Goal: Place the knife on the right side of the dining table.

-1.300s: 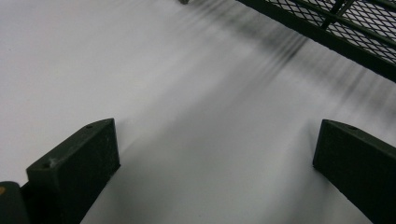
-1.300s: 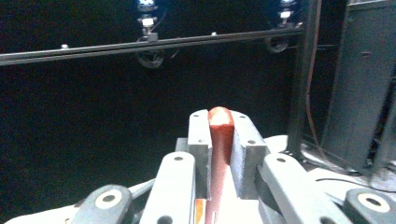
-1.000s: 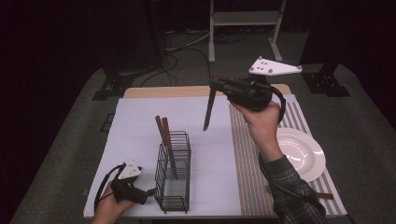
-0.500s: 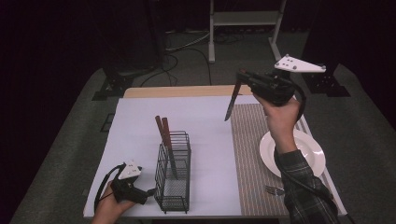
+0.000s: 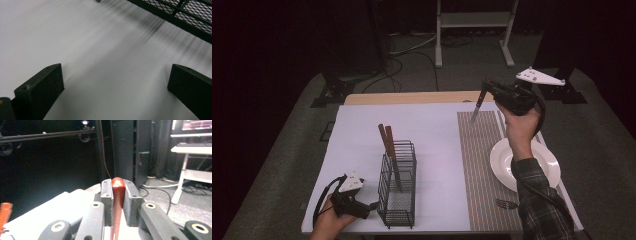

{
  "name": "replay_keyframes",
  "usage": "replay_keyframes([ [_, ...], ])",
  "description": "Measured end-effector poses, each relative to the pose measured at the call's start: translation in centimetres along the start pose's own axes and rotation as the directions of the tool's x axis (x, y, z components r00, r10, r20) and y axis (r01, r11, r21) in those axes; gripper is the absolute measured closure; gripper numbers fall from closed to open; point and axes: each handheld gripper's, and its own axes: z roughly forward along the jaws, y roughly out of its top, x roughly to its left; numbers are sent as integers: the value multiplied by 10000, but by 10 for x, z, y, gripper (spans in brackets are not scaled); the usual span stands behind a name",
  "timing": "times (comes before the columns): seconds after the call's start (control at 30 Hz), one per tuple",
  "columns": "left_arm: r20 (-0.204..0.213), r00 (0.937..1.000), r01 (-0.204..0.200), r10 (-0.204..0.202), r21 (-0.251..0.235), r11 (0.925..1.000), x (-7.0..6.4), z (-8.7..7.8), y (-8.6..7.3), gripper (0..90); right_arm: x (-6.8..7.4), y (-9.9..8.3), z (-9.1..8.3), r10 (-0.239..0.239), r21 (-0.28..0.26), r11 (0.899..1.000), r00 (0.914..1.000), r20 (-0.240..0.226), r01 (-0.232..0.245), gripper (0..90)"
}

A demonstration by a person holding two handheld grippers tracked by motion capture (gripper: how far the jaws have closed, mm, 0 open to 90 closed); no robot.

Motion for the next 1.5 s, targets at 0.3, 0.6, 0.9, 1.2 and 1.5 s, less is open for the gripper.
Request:
replay_keyframes([
  [0.3,2,10000,-4,4,11,10000,0,0,0,0,-31,-27,3,363,184,9991,9963,776,-378,796],
  [0.6,8,10000,8,-8,9,10000,0,0,0,0,-48,-51,12,753,468,9955,9888,1291,-819,796],
  [0.9,9,10000,7,-7,11,10000,0,0,0,0,-54,-59,17,855,546,9940,9853,1480,-945,796],
  [1.2,9,10000,10,-10,10,10000,0,0,0,0,-58,-67,17,1049,514,9921,9815,1603,-1144,796],
  [1.5,7,10000,4,-4,12,10000,0,0,0,0,-64,-69,9,1207,534,9898,9758,1824,-1324,785],
])
